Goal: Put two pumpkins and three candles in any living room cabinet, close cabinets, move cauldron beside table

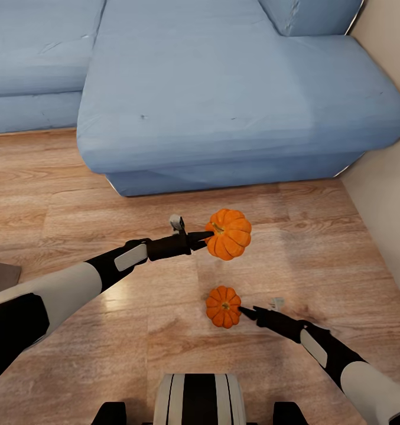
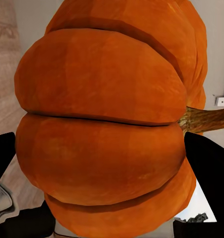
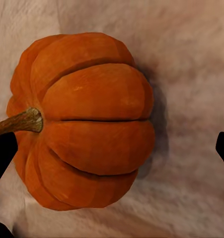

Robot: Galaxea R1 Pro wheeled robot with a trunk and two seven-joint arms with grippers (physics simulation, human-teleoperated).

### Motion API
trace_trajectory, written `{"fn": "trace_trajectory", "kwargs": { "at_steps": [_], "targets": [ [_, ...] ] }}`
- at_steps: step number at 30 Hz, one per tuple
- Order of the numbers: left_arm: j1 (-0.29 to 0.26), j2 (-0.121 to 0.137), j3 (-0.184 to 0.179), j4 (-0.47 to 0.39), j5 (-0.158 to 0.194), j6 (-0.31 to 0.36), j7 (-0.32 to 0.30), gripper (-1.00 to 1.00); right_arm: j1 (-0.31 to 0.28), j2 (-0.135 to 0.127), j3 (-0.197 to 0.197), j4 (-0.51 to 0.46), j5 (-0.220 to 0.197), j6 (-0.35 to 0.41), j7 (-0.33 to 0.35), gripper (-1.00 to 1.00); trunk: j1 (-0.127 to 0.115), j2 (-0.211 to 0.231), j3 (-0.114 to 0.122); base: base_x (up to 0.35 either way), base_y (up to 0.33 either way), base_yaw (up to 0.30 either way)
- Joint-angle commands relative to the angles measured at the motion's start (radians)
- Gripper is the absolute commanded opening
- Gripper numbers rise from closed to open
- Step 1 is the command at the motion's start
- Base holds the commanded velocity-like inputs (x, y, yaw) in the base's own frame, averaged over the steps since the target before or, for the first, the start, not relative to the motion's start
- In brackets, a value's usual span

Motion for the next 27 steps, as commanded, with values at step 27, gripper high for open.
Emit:
{"fn": "trace_trajectory", "kwargs": {
  "at_steps": [27],
  "targets": [
    [0.000, -0.001, 0.000, 0.002, 0.000, -0.001, 0.001, -1.00, -0.011, 0.050, 0.001, -0.001, 0.005, -0.001, -0.130, 1.00, 0.000, 0.000, 0.000, 0.000, 0.028, 0.000]
  ]
}}
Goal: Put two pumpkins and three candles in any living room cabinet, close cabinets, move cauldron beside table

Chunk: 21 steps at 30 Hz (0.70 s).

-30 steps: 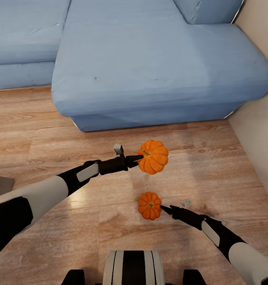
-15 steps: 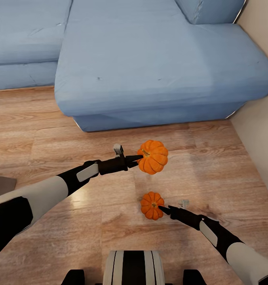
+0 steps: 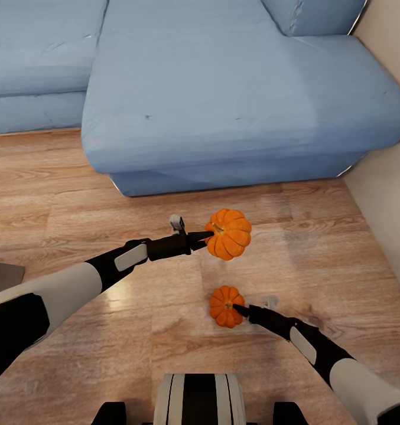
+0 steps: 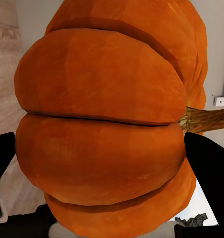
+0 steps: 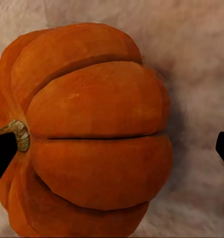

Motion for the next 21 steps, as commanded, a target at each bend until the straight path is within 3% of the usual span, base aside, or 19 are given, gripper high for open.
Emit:
{"fn": "trace_trajectory", "kwargs": {
  "at_steps": [1, 11, 21],
  "targets": [
    [0.000, 0.000, 0.000, 0.000, -0.001, -0.001, 0.001, -1.00, -0.005, 0.001, 0.000, 0.000, 0.001, 0.001, -0.006, 1.00, 0.000, 0.000, 0.000, 0.000, 0.000, 0.000],
    [0.000, 0.000, 0.000, 0.000, -0.001, -0.001, 0.001, -1.00, -0.012, 0.025, 0.000, 0.014, 0.000, -0.006, -0.056, 1.00, 0.000, 0.000, 0.000, 0.000, 0.000, 0.000],
    [0.000, 0.000, 0.000, -0.001, -0.001, -0.001, 0.001, -1.00, -0.012, 0.030, 0.003, 0.015, -0.001, -0.005, -0.066, 1.00, 0.000, 0.000, 0.000, 0.000, 0.000, 0.000]
  ]
}}
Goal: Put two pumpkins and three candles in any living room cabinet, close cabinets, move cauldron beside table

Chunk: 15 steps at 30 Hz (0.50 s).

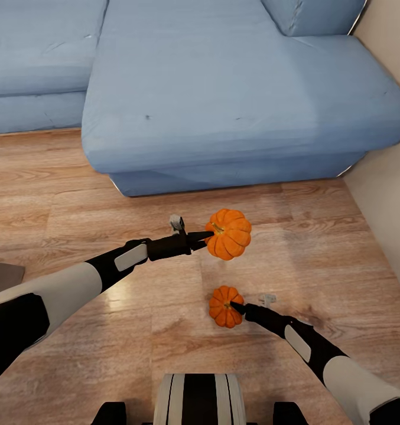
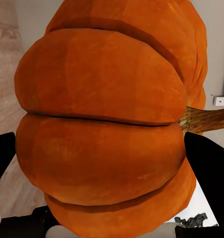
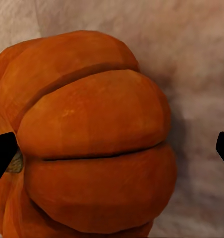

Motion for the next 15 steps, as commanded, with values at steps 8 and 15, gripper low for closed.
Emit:
{"fn": "trace_trajectory", "kwargs": {
  "at_steps": [8, 15],
  "targets": [
    [0.000, -0.001, 0.000, -0.001, -0.002, -0.001, 0.001, -1.00, 0.000, 0.014, 0.005, 0.002, 0.011, -0.001, -0.058, 1.00, 0.000, 0.000, 0.000, 0.000, 0.000, 0.073],
    [0.000, -0.003, 0.000, -0.001, -0.002, -0.001, 0.001, -1.00, 0.000, 0.016, 0.004, 0.002, 0.011, -0.001, -0.067, 1.00, 0.000, 0.000, 0.003, 0.000, 0.000, 0.078]
  ]
}}
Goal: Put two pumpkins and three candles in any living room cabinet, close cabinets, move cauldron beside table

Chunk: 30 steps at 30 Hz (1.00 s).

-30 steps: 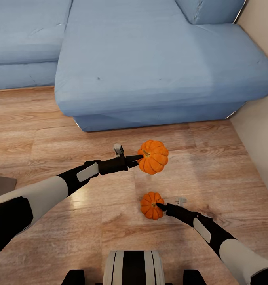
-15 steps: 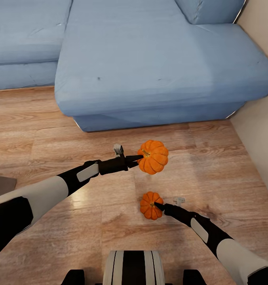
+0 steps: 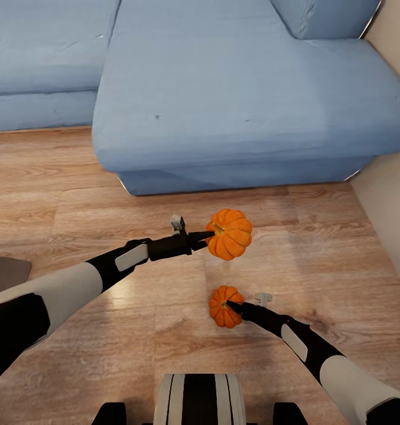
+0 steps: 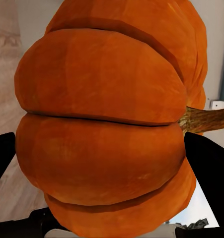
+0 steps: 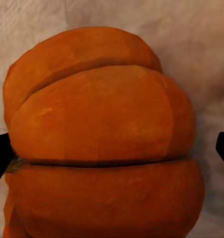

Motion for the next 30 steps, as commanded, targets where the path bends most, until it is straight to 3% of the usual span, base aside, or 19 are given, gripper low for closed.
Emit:
{"fn": "trace_trajectory", "kwargs": {
  "at_steps": [1, 28, 29, 30],
  "targets": [
    [0.000, 0.000, 0.000, 0.000, -0.002, -0.001, 0.001, -1.00, 0.001, 0.000, 0.006, 0.012, 0.010, -0.001, -0.077, 1.00, 0.000, 0.000, 0.000, 0.000, 0.000, 0.047],
    [0.000, -0.002, 0.000, 0.001, -0.002, -0.001, 0.001, -1.00, 0.001, 0.014, 0.007, 0.009, 0.024, 0.003, -0.088, 1.00, 0.000, 0.000, 0.000, 0.000, 0.000, 0.041],
    [0.000, -0.002, 0.000, 0.001, -0.002, -0.001, 0.001, -1.00, 0.001, 0.014, 0.008, 0.007, 0.026, 0.004, -0.094, -1.00, 0.000, 0.000, 0.000, 0.000, 0.000, 0.001],
    [0.000, -0.002, 0.000, 0.001, -0.003, -0.001, 0.001, -1.00, 0.001, 0.015, 0.009, 0.005, 0.028, 0.005, -0.111, -1.00, 0.000, 0.000, 0.000, 0.000, 0.000, 0.000]
  ]
}}
